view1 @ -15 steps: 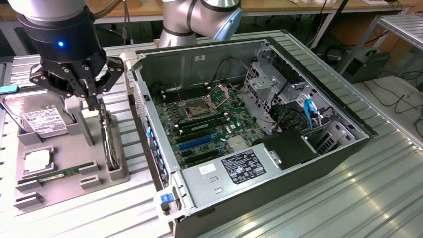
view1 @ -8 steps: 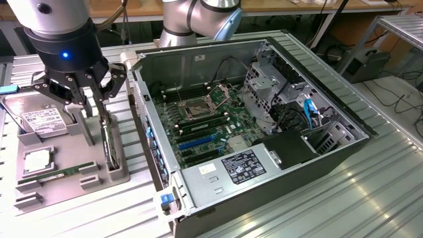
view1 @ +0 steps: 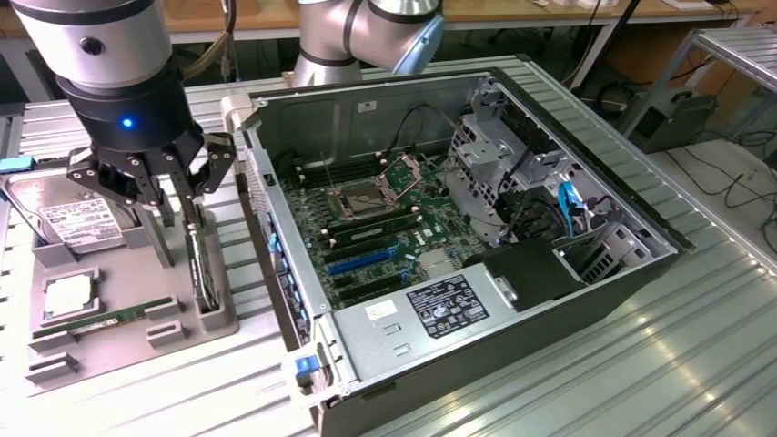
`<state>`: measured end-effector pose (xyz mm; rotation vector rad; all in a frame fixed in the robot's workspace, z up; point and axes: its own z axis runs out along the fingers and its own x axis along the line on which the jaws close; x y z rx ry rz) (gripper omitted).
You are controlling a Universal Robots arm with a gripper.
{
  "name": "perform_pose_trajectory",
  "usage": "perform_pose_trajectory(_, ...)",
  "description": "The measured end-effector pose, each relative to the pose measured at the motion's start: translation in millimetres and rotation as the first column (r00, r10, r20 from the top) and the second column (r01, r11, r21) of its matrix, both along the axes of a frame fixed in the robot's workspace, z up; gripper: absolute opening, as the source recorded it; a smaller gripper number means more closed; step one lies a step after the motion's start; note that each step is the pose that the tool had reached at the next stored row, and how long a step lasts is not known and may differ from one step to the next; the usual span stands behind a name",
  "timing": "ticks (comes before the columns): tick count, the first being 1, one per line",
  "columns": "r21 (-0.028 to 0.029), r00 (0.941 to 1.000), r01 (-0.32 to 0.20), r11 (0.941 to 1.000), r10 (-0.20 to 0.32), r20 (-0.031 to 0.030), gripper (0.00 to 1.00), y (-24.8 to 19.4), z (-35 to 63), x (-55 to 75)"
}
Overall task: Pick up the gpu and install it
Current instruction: 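Pick up the gpu and move the gpu toward the slot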
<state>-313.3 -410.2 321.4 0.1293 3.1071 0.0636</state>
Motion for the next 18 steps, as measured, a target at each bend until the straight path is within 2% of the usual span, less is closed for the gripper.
perform_pose_trajectory(18,0.0,0.9999,0.012,0.9999,-0.012,0.0,0.3,0.0,-35.5,0.0)
